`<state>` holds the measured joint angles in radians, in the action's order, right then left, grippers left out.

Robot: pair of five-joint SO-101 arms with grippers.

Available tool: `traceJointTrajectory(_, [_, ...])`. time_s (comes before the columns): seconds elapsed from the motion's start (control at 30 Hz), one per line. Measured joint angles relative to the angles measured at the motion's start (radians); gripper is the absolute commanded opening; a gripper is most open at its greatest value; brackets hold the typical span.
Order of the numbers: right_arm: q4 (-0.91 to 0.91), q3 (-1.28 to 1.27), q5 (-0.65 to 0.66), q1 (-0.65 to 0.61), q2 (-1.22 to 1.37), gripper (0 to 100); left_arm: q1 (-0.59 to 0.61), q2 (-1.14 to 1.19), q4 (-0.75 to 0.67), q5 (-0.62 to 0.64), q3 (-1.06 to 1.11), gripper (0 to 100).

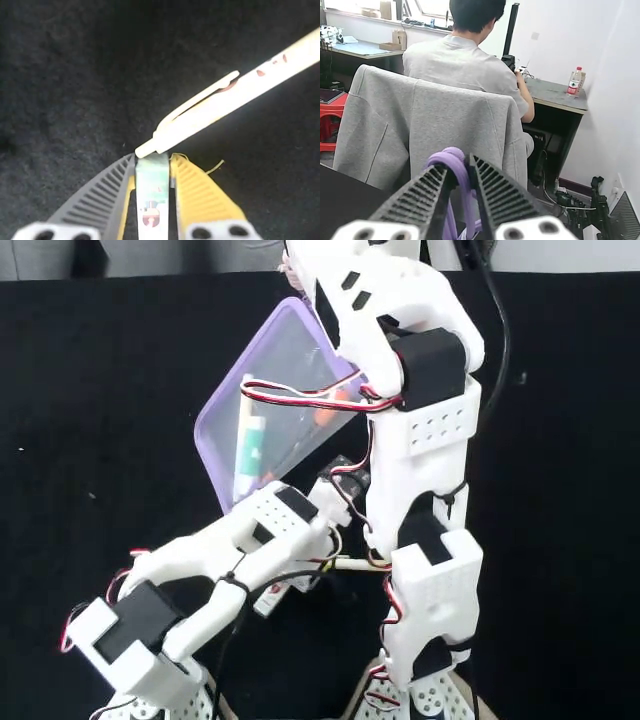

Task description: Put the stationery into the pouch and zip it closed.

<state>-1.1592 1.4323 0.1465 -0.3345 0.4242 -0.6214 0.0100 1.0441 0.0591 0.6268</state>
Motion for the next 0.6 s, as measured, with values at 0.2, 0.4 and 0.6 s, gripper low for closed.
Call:
traceJointTrajectory(0.2, [0.0,0.0,0.0,0.003,0.0,1.1,0.034,-0.044,0.008,0.0,0.009,3])
traceJointTrajectory(0.4, [0.0,0.0,0.0,0.043,0.0,1.4,0.189,-0.275,0.008,-0.002,0.011,3])
traceJointTrajectory(0.6, [-0.049,0.083,0.0,0.066,0.002,1.3,0.336,-0.617,-0.097,-0.003,0.011,3])
